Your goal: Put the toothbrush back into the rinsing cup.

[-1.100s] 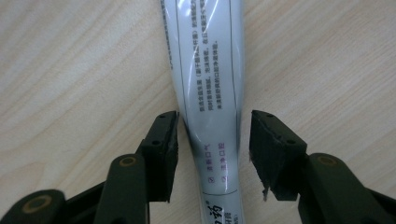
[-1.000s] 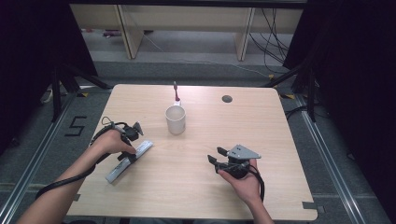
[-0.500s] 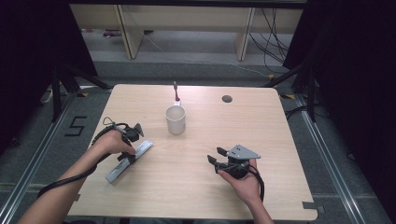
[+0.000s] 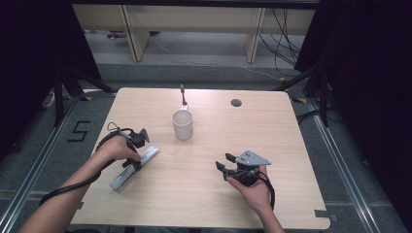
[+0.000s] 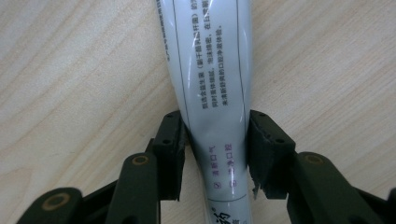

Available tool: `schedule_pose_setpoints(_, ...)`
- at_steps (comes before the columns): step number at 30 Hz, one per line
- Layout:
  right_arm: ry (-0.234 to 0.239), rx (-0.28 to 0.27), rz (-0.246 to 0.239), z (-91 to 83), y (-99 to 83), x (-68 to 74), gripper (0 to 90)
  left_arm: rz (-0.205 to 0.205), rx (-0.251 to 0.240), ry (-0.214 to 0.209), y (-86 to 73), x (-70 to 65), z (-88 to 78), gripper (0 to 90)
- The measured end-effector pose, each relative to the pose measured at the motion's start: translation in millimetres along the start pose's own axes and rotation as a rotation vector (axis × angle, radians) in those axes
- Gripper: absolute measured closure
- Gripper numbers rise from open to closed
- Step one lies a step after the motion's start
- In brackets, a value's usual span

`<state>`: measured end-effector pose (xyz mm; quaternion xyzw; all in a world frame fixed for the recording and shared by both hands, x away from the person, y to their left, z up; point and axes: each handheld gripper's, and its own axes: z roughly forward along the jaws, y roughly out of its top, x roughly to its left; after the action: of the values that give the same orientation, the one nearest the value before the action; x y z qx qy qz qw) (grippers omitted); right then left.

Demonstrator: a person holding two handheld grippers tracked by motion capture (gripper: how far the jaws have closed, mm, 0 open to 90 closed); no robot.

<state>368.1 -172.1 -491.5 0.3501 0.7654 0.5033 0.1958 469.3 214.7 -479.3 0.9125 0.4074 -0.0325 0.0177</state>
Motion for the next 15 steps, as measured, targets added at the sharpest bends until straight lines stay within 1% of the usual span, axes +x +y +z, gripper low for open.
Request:
schedule_pose_setpoints(2, 0.000, 0.000, 0.000, -0.1, -0.1, 0.0, 48.4, 0.000, 0.004, 0.000, 0.0, 0.1, 0.9, 58.9)
schedule_pose_setpoints(3, 0.005, 0.002, 0.012, 0.1, -0.2, 0.7, 48.4, 0.000, 0.009, -0.002, 0.2, 0.2, 1.1, 58.9)
schedule_pose_setpoints(4, -0.001, 0.000, 0.000, 0.0, 0.0, -0.1, 48.4, 0.001, 0.008, -0.002, 0.3, 0.4, 1.1, 59.1)
schedule_pose_setpoints(5, 0.003, 0.009, 0.029, -0.7, -0.1, 1.6, 48.4, -0.001, 0.008, -0.003, 0.2, 0.4, 1.1, 59.2)
schedule_pose_setpoints(6, 0.003, 0.009, 0.029, -0.7, -0.1, 1.6, 48.4, -0.013, 0.011, -0.007, 0.3, -0.1, 1.1, 59.2)
schedule_pose_setpoints(7, 0.003, 0.009, 0.027, -0.6, -0.2, 1.6, 48.4, -0.013, 0.011, -0.007, 0.3, 0.1, 1.1, 59.2)
schedule_pose_setpoints(8, 0.008, 0.021, 0.046, -1.0, -0.3, 2.8, 48.4, -0.015, 0.010, -0.008, 0.2, 0.1, 1.3, 59.3)
schedule_pose_setpoints(9, 0.006, 0.009, 0.018, 0.1, -0.7, 0.6, 48.4, -0.016, 0.010, -0.008, 0.1, 0.2, 1.2, 59.4)
schedule_pose_setpoints(10, 0.010, 0.012, 0.033, 0.5, -1.0, 1.4, 48.4, -0.018, 0.008, -0.008, 0.0, 0.2, 1.3, 59.5)
schedule_pose_setpoints(11, 0.006, 0.003, 0.004, 0.8, -0.9, 0.2, 48.4, -0.018, 0.007, -0.008, -0.1, 0.0, 1.3, 59.7)
schedule_pose_setpoints(13, -0.004, -0.007, -0.009, 0.9, -1.0, -0.3, 48.4, -0.004, 0.006, -0.008, -0.6, 1.0, 1.0, 60.6)
schedule_pose_setpoints(14, 0.002, 0.004, 0.002, 0.3, -0.7, 0.3, 48.4, -0.009, -0.006, -0.012, -1.2, 1.1, 1.6, 61.3)
schedule_pose_setpoints(15, 0.001, 0.004, 0.009, -0.4, -0.3, 0.7, 48.4, -0.007, -0.004, -0.013, -1.7, 1.7, 1.1, 62.0)
